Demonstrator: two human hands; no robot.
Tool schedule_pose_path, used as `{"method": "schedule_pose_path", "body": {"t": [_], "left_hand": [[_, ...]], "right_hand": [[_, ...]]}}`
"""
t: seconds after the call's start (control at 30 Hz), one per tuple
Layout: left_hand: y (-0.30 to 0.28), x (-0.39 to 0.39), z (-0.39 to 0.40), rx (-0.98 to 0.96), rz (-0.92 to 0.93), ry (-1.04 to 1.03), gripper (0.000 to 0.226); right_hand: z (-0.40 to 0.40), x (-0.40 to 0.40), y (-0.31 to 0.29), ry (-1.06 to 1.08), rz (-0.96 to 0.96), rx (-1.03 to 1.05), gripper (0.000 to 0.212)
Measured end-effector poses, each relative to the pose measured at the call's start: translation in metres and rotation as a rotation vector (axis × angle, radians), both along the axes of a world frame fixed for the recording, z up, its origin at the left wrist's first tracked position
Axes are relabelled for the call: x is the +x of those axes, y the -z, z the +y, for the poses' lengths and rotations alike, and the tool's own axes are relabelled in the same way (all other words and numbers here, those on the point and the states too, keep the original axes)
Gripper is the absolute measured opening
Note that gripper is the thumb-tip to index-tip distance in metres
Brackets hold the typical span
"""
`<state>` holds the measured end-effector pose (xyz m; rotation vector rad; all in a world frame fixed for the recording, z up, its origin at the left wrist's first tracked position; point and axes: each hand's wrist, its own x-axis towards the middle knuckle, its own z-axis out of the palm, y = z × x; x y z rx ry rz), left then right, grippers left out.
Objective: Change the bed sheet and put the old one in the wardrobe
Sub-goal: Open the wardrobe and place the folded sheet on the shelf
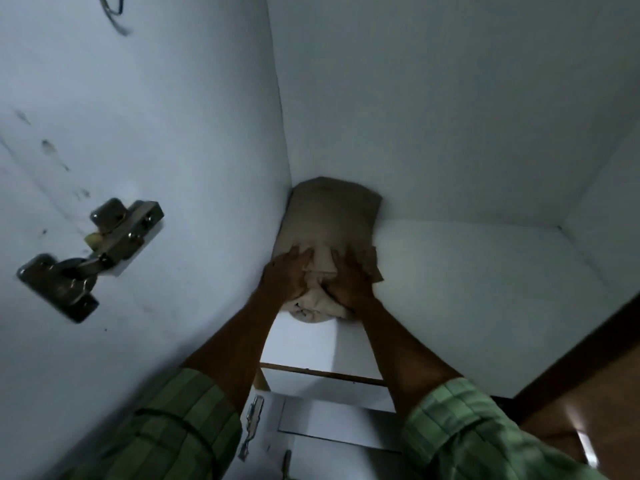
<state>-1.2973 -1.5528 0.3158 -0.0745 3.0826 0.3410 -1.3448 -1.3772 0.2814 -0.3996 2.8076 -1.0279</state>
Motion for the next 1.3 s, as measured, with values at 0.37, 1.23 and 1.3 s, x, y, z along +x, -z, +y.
{"method": "schedule_pose_path", "body": {"t": [0.37,1.23,1.3], "left_hand": [[0.01,0.038,0.03,0.125,0.38,-0.212,0.058],[0.022,0.538,0.109,0.214,0.682,-0.509,0.039],[0.014,0.577,0.098,0.124,0.814,-0.607,0.036]], "right_hand": [[-0.006,0.023,-0.003,0.094,0.024,0.01,0.084],[0.02,0.516,0.022,-0.261,0.172,-0.233,0.026],[0.009,0.544,0.01,-0.295,0.187,-0.234,0.03]]}}
